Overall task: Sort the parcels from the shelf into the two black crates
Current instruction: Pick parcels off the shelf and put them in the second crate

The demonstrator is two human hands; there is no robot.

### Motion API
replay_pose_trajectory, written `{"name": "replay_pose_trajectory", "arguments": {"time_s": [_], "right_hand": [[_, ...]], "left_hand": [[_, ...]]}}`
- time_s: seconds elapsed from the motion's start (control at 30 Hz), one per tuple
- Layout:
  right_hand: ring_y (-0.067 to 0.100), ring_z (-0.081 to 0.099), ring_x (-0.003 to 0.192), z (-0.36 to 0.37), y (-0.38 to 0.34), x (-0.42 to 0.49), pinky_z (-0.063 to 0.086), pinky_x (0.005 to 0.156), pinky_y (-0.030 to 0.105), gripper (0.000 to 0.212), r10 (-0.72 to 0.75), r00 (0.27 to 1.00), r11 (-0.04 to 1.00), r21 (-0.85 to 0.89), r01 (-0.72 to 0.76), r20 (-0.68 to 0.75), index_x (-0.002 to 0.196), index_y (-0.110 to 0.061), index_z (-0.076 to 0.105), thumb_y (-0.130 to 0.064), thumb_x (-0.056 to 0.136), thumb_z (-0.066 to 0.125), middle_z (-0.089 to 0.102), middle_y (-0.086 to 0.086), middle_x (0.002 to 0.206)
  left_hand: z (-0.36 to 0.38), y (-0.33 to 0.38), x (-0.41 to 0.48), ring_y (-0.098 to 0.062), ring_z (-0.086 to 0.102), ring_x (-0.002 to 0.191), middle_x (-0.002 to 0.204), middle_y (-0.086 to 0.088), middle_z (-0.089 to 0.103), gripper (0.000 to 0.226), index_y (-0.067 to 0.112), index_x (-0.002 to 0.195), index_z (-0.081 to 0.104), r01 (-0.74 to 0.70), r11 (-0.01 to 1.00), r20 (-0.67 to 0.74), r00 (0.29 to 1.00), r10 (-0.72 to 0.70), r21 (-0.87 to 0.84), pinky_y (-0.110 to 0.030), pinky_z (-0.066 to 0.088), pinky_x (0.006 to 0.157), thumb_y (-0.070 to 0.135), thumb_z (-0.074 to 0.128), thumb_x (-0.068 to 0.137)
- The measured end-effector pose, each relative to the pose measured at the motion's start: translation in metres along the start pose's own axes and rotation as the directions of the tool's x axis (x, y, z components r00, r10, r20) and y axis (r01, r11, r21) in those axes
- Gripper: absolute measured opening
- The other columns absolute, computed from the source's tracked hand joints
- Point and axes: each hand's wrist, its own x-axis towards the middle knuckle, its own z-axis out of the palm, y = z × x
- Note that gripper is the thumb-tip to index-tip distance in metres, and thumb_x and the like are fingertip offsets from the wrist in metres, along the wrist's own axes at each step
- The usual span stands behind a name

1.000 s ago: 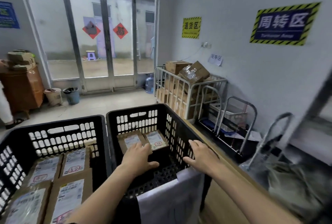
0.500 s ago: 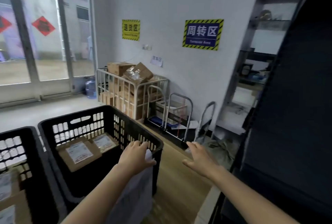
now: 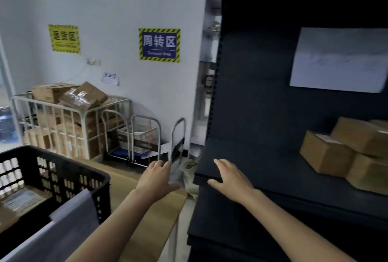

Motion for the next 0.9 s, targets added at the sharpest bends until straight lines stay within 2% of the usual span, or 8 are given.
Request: {"name": "replay_pose_trajectory", "arguments": {"time_s": [0.2, 0.43, 0.9], "right_hand": [[0.017, 0.020, 0.140, -0.040, 0.069, -0.047, 0.028, 0.111, 0.032, 0.070, 0.086, 0.993, 0.996, 0.016, -0.085, -0.075, 0.147, -0.016, 0.017, -0.044, 0.091, 0.048, 0.019, 0.000, 0.154], [0.018, 0.019, 0.141, -0.078, 0.155, -0.097, 0.029, 0.111, 0.032, 0.070, 0.175, 0.980, 0.985, 0.016, -0.174, -0.098, 0.147, -0.016, 0.016, -0.044, 0.092, 0.048, 0.018, 0.002, 0.155], [0.016, 0.024, 0.139, -0.132, 0.304, -0.180, 0.032, 0.107, 0.032, 0.069, 0.302, 0.939, 0.953, 0.032, -0.301, -0.165, 0.147, -0.019, 0.017, -0.046, 0.092, 0.048, 0.020, -0.001, 0.154]], "left_hand": [[0.010, 0.087, 0.010, -0.025, 0.036, 0.127, 0.131, -0.006, 0.046, 0.067, 0.019, 0.133, 0.040, -0.112, 0.994, -0.031, 0.993, 0.112, -0.016, -0.034, 0.036, 0.101, 0.051, 0.062, 0.078], [0.031, 0.187, 0.016, -0.024, 0.025, 0.138, 0.145, -0.005, 0.035, 0.078, 0.018, 0.143, 0.027, -0.181, 0.983, -0.006, 0.983, 0.181, -0.009, -0.034, 0.029, 0.108, 0.054, 0.058, 0.081], [0.075, 0.355, 0.019, -0.021, 0.021, 0.140, 0.147, -0.003, 0.032, 0.075, 0.018, 0.144, 0.025, -0.278, 0.959, 0.027, 0.960, 0.280, -0.064, -0.034, 0.030, 0.110, 0.052, 0.055, 0.085]]}}
